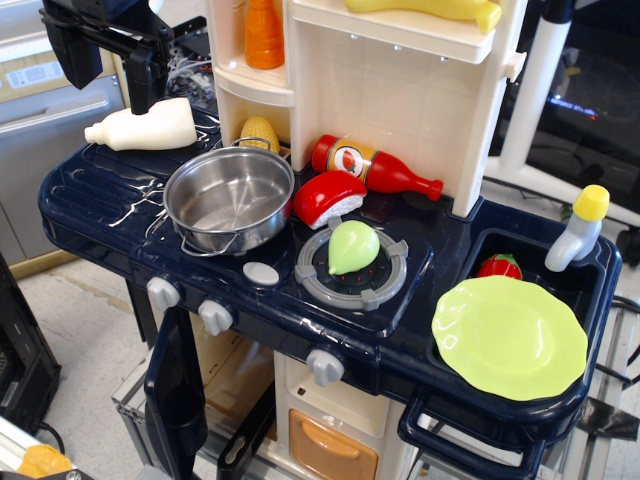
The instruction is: Put pear on plate
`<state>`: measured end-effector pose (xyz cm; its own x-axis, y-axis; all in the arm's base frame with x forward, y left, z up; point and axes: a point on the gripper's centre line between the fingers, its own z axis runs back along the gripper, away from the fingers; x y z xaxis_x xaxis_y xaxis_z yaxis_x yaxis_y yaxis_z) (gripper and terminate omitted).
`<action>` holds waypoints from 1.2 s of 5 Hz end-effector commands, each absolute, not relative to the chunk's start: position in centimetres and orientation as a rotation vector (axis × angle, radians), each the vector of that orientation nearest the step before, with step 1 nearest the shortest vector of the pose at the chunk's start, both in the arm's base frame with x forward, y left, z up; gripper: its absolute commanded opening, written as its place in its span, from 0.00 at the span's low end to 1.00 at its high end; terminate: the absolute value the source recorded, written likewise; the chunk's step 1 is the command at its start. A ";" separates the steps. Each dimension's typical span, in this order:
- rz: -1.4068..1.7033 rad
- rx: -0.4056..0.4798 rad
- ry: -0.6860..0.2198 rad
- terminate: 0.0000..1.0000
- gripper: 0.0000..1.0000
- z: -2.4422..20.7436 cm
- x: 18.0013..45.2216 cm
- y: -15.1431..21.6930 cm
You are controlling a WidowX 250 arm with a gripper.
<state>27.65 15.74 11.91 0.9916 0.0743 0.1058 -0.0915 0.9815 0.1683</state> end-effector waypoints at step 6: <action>0.039 0.126 -0.237 0.00 1.00 11.9 27.3 -1.5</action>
<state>27.06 -1.67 10.49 0.9777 0.0120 0.2094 -0.0363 0.9930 0.1122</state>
